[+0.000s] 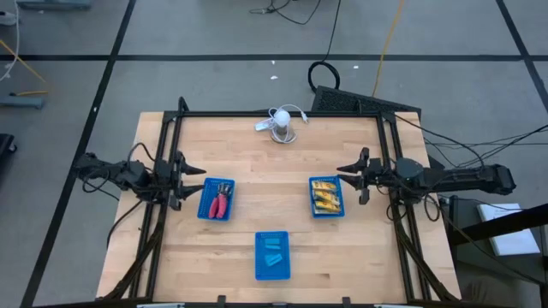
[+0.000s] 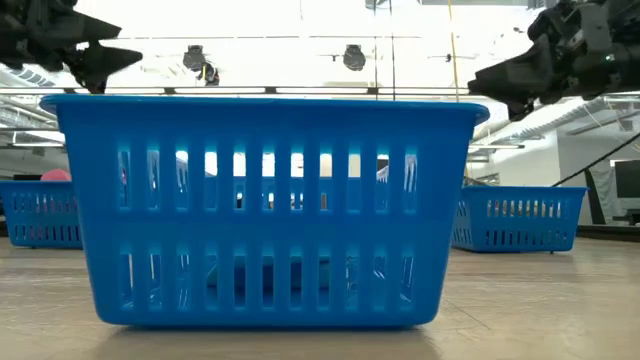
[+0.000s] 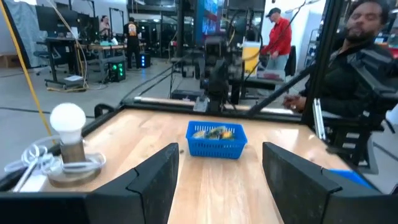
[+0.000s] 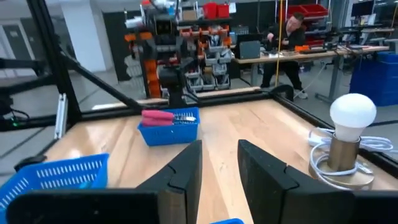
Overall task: Pick & Place School Supplies
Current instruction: Return to Home Position
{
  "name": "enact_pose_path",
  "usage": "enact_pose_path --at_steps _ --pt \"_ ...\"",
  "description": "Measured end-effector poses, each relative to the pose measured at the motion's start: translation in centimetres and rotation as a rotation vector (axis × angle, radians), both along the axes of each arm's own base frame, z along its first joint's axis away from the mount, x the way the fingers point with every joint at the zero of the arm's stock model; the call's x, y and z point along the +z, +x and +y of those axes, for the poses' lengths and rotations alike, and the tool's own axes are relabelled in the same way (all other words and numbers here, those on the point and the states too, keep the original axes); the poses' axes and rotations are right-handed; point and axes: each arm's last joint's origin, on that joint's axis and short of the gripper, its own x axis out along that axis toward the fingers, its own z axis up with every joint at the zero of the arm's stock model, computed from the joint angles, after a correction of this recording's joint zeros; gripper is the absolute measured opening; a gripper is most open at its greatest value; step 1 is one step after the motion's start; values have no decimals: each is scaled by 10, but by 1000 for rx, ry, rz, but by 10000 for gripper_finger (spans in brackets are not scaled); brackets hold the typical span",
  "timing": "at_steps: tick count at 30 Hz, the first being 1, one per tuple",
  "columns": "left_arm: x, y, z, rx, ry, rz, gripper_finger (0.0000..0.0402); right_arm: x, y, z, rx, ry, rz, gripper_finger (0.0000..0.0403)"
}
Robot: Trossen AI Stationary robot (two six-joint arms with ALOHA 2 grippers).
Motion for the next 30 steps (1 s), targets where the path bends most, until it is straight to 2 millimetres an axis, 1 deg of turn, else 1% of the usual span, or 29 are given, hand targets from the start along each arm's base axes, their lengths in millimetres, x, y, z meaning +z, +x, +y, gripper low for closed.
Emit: enact_pose_path --at_steps 3,7,14,20,24,30 --pt "-10 4 -1 0 -1 19 234 1 -7 1 11 33 -8 93" --pt "-11 4 -1 0 -12 18 234 -4 -14 3 81 34 41 93" --pt "-12 4 -1 0 -8 20 234 -3 -27 3 76 -29 19 93" --pt "-12 4 -1 0 -23 26 235 -7 -35 3 76 -37 34 94" --pt "-13 5 -2 -1 -29 24 234 -7 -35 3 74 -42 33 94" --pt "-28 8 -3 1 -54 64 235 -8 -35 2 49 -39 40 94"
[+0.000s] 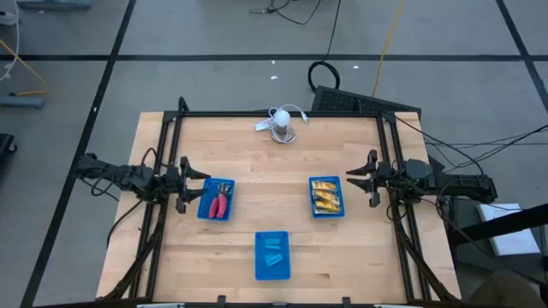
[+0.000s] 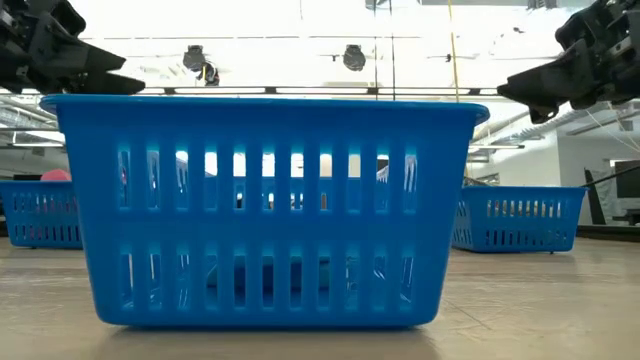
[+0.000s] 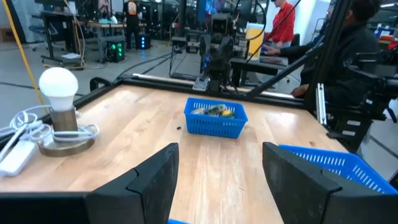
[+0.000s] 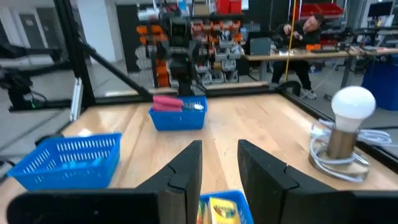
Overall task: Pick & Place School Supplies
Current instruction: Return to Home Position
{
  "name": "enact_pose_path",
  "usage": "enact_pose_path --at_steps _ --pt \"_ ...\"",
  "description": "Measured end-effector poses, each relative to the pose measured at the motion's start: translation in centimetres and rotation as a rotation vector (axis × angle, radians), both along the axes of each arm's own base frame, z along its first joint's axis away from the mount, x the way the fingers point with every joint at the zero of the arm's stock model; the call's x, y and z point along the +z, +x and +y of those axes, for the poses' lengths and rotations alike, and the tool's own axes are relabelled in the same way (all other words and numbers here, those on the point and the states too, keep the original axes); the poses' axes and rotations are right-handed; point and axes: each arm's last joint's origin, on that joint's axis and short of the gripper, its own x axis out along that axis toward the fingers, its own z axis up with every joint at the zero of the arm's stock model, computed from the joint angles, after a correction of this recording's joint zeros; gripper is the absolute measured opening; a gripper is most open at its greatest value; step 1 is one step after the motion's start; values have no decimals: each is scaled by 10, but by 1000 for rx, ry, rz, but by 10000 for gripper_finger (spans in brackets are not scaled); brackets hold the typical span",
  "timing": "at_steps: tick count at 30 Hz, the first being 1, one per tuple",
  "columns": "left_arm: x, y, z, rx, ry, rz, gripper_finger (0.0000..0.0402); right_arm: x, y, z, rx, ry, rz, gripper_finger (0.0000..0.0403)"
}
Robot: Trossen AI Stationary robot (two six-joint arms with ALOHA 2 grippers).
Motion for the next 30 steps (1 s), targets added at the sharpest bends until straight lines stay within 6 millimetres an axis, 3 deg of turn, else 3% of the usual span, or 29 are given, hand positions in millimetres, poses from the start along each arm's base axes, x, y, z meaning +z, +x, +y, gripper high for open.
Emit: enact_pose_path --at_steps 7,30 --pt "-3 1 0 -1 15 -7 235 -17 7 0 5 6 -48 94" --pt "-4 1 0 -2 22 5 235 -17 7 0 8 84 -57 95"
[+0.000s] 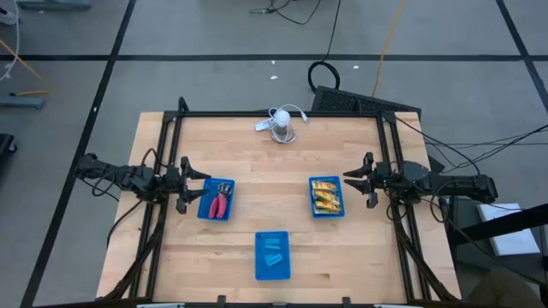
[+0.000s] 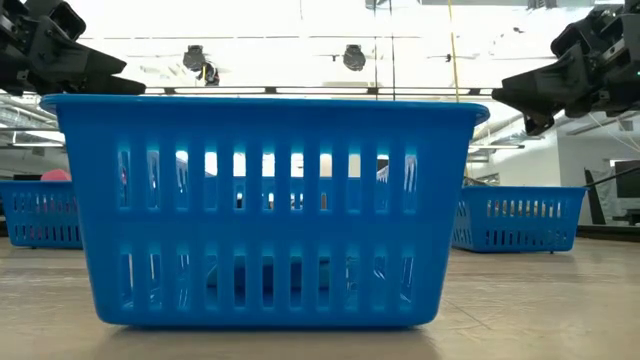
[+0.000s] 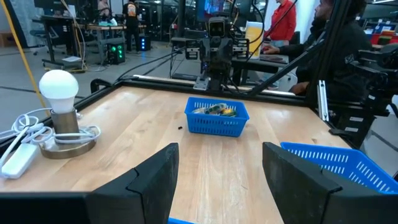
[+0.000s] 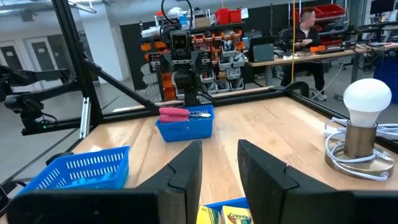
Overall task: Pick & Place School Supplies
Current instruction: Return to Home Position
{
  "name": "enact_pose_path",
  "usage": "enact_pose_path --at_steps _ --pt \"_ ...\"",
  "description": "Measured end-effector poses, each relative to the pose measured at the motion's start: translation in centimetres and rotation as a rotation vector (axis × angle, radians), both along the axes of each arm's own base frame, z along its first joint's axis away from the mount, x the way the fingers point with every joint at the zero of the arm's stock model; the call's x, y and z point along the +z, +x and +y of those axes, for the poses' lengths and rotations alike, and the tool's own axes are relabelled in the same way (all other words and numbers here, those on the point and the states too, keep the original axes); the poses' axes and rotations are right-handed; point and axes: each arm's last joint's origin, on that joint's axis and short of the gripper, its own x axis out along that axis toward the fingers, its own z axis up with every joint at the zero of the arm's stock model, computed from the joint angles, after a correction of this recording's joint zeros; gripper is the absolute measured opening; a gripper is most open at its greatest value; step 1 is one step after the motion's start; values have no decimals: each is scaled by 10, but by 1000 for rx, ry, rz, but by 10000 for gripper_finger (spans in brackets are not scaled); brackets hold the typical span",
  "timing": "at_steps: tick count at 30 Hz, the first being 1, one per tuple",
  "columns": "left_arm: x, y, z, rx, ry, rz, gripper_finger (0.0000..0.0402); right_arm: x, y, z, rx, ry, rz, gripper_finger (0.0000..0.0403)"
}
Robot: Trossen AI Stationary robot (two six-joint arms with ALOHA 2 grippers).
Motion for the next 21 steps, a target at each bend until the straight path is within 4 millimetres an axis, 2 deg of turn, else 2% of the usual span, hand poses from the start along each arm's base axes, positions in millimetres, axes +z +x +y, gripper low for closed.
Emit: enact_pose_path --at_steps 21 --pt "0 0 0 0 1 1 235 0 0 0 -1 0 0 98"
